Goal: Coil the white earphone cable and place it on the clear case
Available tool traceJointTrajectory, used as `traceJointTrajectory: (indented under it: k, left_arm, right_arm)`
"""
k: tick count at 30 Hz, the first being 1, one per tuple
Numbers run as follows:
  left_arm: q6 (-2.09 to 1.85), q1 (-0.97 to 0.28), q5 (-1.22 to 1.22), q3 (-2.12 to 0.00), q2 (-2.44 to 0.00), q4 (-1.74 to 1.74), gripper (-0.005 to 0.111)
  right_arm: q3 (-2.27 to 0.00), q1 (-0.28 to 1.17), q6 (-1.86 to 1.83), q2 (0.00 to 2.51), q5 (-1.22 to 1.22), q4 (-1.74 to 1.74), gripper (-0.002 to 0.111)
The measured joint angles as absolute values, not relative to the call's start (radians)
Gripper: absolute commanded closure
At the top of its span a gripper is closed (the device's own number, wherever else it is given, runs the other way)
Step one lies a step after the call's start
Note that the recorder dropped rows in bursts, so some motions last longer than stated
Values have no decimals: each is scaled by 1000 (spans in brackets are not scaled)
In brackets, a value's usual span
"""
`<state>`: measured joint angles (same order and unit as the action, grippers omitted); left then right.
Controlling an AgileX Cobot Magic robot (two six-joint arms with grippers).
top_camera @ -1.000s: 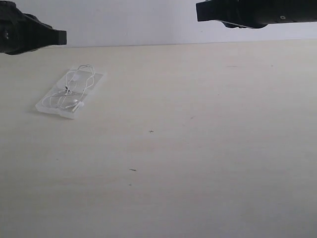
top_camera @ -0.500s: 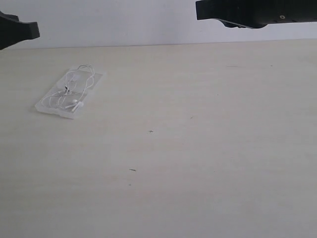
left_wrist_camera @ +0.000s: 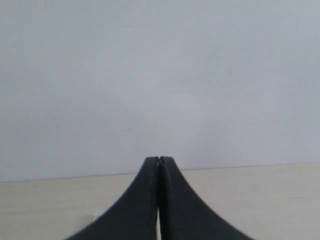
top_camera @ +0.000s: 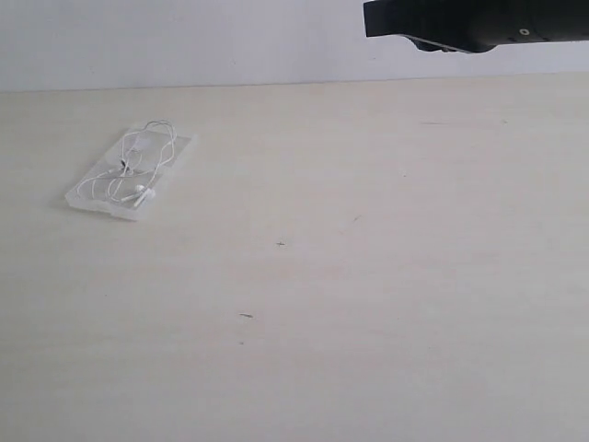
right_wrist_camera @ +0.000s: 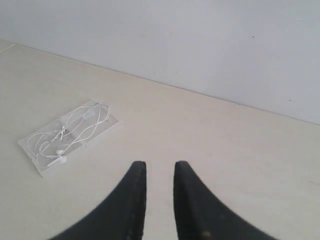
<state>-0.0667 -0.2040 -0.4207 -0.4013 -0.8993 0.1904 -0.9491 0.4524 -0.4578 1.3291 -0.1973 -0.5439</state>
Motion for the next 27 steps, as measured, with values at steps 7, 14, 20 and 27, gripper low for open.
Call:
traceJointTrajectory:
  k: [7, 14, 20, 27]
  left_arm:
    - [-49, -204, -584, -212, -620, 169, 107]
    - [-27, -157, -550, -43, -345, 167, 107]
    - [-25, 44, -227, -3, -205, 167, 107]
    - [-25, 97, 27, -3, -28, 167, 107]
  right_arm:
    - [-949, 452, -458, 1329, -197, -544, 88]
    - [-949, 452, -458, 1329, -197, -544, 88]
    - [-949, 452, -458, 1329, -197, -544, 88]
    - [-949, 452, -458, 1329, -197, -544, 88]
